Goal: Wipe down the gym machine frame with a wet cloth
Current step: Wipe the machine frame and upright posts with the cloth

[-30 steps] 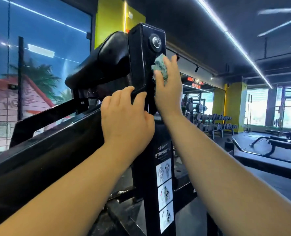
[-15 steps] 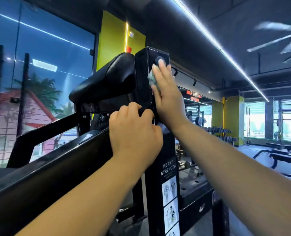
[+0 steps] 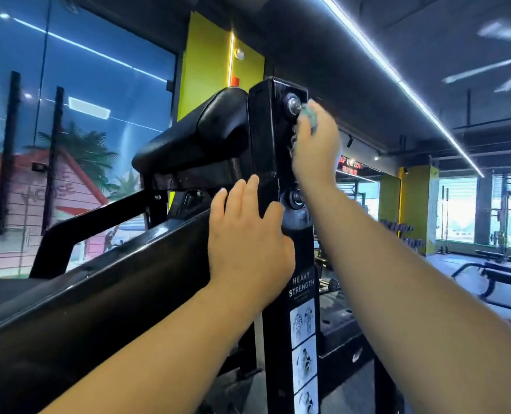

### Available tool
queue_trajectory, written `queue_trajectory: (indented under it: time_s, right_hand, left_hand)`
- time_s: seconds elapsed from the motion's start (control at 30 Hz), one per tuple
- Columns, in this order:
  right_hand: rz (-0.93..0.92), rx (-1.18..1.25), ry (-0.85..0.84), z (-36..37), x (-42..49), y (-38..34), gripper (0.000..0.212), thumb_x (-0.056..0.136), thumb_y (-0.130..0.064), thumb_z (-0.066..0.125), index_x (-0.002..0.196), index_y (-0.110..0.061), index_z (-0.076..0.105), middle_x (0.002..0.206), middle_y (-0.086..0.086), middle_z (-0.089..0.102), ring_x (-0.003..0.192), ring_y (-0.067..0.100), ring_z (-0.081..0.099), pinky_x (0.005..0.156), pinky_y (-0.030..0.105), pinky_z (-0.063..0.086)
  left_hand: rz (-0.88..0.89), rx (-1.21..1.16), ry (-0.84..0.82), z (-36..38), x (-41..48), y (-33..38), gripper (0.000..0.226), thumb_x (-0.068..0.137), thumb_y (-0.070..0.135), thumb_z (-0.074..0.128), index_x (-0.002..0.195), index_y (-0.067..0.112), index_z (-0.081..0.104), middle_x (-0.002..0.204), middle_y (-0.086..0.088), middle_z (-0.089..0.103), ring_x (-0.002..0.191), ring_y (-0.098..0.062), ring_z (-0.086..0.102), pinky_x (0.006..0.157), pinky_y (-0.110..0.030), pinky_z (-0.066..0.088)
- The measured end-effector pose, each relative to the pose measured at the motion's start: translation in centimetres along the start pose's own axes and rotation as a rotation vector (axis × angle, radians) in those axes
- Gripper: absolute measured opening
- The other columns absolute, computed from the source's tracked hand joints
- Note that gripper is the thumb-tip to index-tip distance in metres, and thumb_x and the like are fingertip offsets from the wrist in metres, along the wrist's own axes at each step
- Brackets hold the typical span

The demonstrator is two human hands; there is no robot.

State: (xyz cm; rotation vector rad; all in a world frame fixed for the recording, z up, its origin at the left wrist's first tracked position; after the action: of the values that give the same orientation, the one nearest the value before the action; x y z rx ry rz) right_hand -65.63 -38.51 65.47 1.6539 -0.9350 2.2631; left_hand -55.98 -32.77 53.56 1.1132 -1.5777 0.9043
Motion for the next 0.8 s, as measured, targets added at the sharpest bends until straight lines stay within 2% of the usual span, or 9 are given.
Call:
queue_trajectory:
  time_s: [0.1, 0.23, 0.3, 0.37, 0.4, 0.53, 0.67, 0.73, 0.8]
  right_hand:
    - [-0.104, -0.062, -0.089, -1.5, -4.9, 2.6, 0.037, 0.100, -0.017, 0.045, 0.136, -0.012, 0.049, 0.141, 0.002, 0.049, 0.126, 0.006, 0.044, 0.087, -0.008, 0.022]
    - [-0.152, -0.084, -0.212, -2.4, -5.2, 2.4, 0.039, 0.099, -0.016, 0.047, 0.138, -0.010, 0.047, 0.148, 0.004, 0.041, 0.138, 0.014, 0.034, 0.099, -0.001, 0.017]
    - [-0.215, -0.038, -0.247, -1.4, -6.1, 0.7, 0.041, 0.099, -0.014, 0.047, 0.139, -0.008, 0.045, 0.149, 0.006, 0.038, 0.142, 0.020, 0.028, 0.107, 0.008, 0.017]
    - [-0.292, 0.012, -0.279, -0.2, -8.8, -0.2, 0.040, 0.098, -0.010, 0.046, 0.138, -0.007, 0.046, 0.150, 0.010, 0.037, 0.143, 0.026, 0.024, 0.118, 0.032, 0.017]
    - [-0.306, 0.037, -0.271, -0.1, -10.3, 0.2, 0.040, 0.098, -0.009, 0.047, 0.137, -0.006, 0.047, 0.149, 0.012, 0.038, 0.143, 0.028, 0.025, 0.118, 0.042, 0.020]
    - [-0.227, 0.088, -0.148, -0.7, -14.5, 3.2, 0.041, 0.097, -0.009, 0.046, 0.138, -0.005, 0.046, 0.149, 0.013, 0.037, 0.143, 0.030, 0.023, 0.114, 0.048, 0.025]
    - [-0.072, 0.089, -0.068, 0.8, -17.6, 0.0, 0.042, 0.098, -0.009, 0.042, 0.140, -0.007, 0.043, 0.151, 0.012, 0.033, 0.144, 0.031, 0.019, 0.118, 0.047, 0.016]
    - [-0.257, 0.075, -0.183, 1.3, -20.0, -1.6, 0.042, 0.097, -0.008, 0.042, 0.138, -0.007, 0.044, 0.149, 0.016, 0.036, 0.142, 0.034, 0.020, 0.117, 0.051, 0.014]
    - [-0.521, 0.071, -0.358, 1.0, -22.0, -1.9, 0.042, 0.095, -0.009, 0.043, 0.137, -0.010, 0.042, 0.146, 0.019, 0.039, 0.140, 0.034, 0.022, 0.117, 0.047, 0.010]
  left_hand:
    - [0.072, 0.069, -0.025, 0.2, -1.1, 0.0, 0.051, 0.071, 0.030, 0.029, 0.099, 0.013, 0.069, 0.137, -0.025, 0.047, 0.130, -0.042, 0.042, 0.108, -0.051, 0.017]
    - [0.146, 0.143, -0.078, 0.4, -3.4, -0.5, 0.054, 0.073, 0.029, 0.030, 0.107, 0.010, 0.068, 0.138, -0.022, 0.048, 0.134, -0.041, 0.036, 0.111, -0.052, 0.016]
    - [0.132, 0.152, -0.067, 0.1, -5.1, -0.9, 0.052, 0.074, 0.028, 0.033, 0.109, 0.010, 0.066, 0.136, -0.019, 0.050, 0.133, -0.037, 0.035, 0.112, -0.051, 0.016]
    - [0.076, 0.143, 0.013, -1.0, -6.6, -1.7, 0.045, 0.073, 0.027, 0.038, 0.104, 0.010, 0.065, 0.128, -0.015, 0.056, 0.126, -0.033, 0.038, 0.110, -0.048, 0.019]
    - [0.045, 0.137, 0.059, -1.6, -7.2, -2.1, 0.041, 0.071, 0.025, 0.041, 0.101, 0.010, 0.065, 0.124, -0.013, 0.058, 0.121, -0.032, 0.040, 0.108, -0.047, 0.021]
    - [-0.029, 0.159, 0.148, -3.6, -9.3, -3.6, 0.036, 0.069, 0.021, 0.045, 0.097, 0.011, 0.065, 0.121, -0.013, 0.059, 0.120, -0.032, 0.039, 0.104, -0.048, 0.023]
    - [-0.062, 0.164, 0.131, -4.3, -11.9, -4.2, 0.037, 0.070, 0.020, 0.045, 0.100, 0.011, 0.064, 0.125, -0.013, 0.057, 0.125, -0.033, 0.036, 0.107, -0.051, 0.020]
    - [-0.118, 0.145, 0.165, -5.3, -13.1, -4.7, 0.037, 0.070, 0.019, 0.046, 0.103, 0.011, 0.060, 0.126, -0.013, 0.055, 0.126, -0.032, 0.036, 0.108, -0.050, 0.018]
    - [-0.191, 0.124, 0.202, -6.7, -14.0, -5.7, 0.037, 0.070, 0.018, 0.047, 0.106, 0.011, 0.057, 0.127, -0.012, 0.054, 0.127, -0.032, 0.035, 0.108, -0.050, 0.016]
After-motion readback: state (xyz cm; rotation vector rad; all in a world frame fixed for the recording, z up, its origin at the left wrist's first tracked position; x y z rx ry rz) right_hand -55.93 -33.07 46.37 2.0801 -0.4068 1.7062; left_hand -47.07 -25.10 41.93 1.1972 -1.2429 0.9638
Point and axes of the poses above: each hand's wrist, its own x-axis towards the middle knuckle, its own z-axis out of the palm, y = z × x, the point moved 1 cm from there along x, towards the middle knuckle
